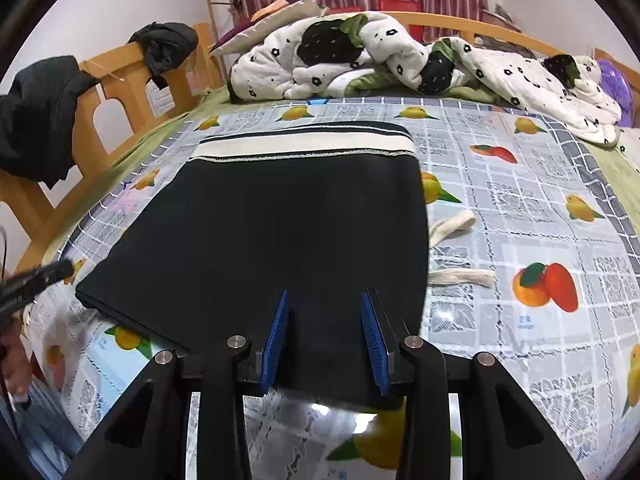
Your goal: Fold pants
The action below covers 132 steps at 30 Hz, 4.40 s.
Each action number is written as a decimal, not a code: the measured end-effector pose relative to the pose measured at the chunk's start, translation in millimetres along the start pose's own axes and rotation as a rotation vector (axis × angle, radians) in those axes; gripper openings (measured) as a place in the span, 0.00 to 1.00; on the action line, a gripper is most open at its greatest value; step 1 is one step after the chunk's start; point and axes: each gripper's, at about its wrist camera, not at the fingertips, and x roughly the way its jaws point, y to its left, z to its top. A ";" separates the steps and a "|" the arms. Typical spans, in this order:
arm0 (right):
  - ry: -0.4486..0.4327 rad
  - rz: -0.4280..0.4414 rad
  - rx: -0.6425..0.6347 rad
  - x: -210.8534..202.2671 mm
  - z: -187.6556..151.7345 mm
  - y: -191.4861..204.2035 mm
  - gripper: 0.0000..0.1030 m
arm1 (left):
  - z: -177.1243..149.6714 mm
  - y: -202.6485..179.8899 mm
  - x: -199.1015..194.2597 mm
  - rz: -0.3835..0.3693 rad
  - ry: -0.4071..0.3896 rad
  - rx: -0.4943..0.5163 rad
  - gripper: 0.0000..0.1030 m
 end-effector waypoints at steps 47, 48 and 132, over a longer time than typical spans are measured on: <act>0.000 -0.174 -0.056 44.0 108.0 -8.0 0.43 | 101.0 -40.4 80.3 0.167 0.030 0.208 0.43; -0.006 -0.179 -0.046 48.7 113.0 -9.4 0.43 | 105.9 -39.2 87.4 0.172 0.033 0.206 0.43; 0.004 -0.055 0.105 132.9 153.0 -64.0 0.36 | 153.7 21.4 176.3 0.108 0.098 0.003 0.67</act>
